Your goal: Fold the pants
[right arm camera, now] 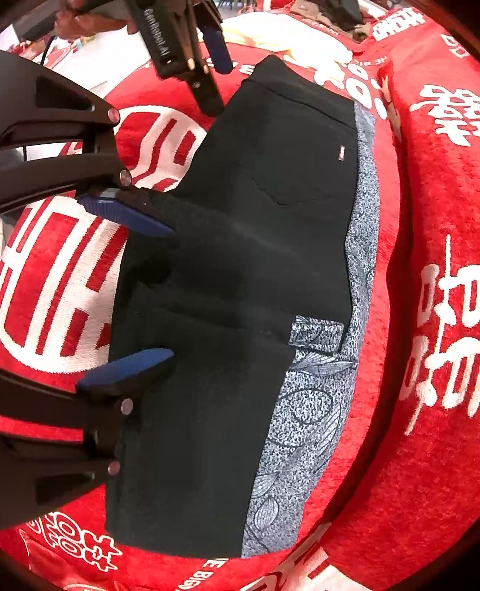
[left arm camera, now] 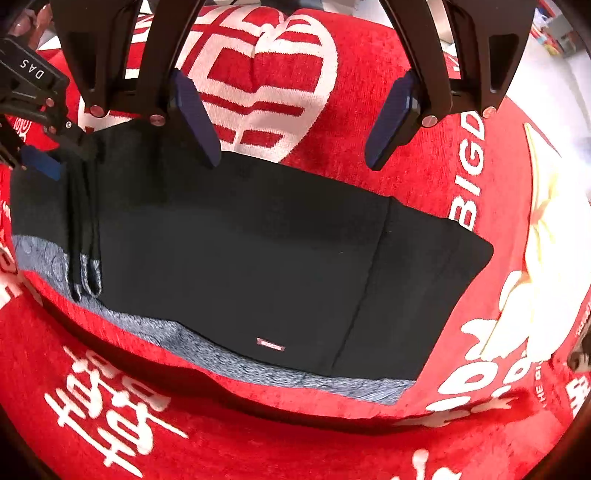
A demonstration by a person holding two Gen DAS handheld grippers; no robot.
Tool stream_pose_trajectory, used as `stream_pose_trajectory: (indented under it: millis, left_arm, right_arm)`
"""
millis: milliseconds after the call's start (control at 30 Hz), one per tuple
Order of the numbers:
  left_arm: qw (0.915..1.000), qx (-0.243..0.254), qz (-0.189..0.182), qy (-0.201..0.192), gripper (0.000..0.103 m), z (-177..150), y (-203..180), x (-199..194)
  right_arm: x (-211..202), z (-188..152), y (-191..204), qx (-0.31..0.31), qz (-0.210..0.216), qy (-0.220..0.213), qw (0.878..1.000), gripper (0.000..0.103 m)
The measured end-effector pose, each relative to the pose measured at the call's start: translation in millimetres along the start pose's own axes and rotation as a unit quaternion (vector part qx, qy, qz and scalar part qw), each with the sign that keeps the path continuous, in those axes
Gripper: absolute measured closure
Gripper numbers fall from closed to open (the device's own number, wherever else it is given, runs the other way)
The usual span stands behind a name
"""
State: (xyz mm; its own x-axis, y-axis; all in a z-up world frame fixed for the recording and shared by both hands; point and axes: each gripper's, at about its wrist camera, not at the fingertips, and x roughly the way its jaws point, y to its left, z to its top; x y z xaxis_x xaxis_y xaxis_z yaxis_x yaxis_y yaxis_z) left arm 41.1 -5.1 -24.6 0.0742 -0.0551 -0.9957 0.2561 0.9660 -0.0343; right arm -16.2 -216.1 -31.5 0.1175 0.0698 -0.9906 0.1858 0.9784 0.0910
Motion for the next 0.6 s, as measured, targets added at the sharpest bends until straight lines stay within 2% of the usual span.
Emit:
stream_pose_trajectory:
  millis: [200, 267, 333, 467, 600]
  left_arm:
    - [1.0, -0.009, -0.004, 0.002, 0.022, 2, 11, 4]
    - [0.9999, -0.01, -0.007, -0.002, 0.022, 0, 15, 2]
    - [0.9998, -0.013, -0.012, -0.008, 0.022, 1, 19, 0]
    - [0.9982, -0.037, -0.031, -0.035, 0.022, 4, 40, -5]
    - [0.9951, -0.065, -0.041, -0.061, 0.022, 6, 67, -9]
  right_arm:
    - [-1, -1, 8, 0.001, -0.013, -0.002, 1.0, 0.038]
    - [-6, 0, 10, 0.001, -0.02, -0.015, 1.0, 0.051]
    - [-12, 0, 12, 0.003, -0.009, -0.027, 1.0, 0.062]
    - [-12, 0, 26, -0.015, 0.007, -0.031, 0.999, 0.062]
    - [10, 1, 31, -0.023, 0.008, -0.006, 1.0, 0.062]
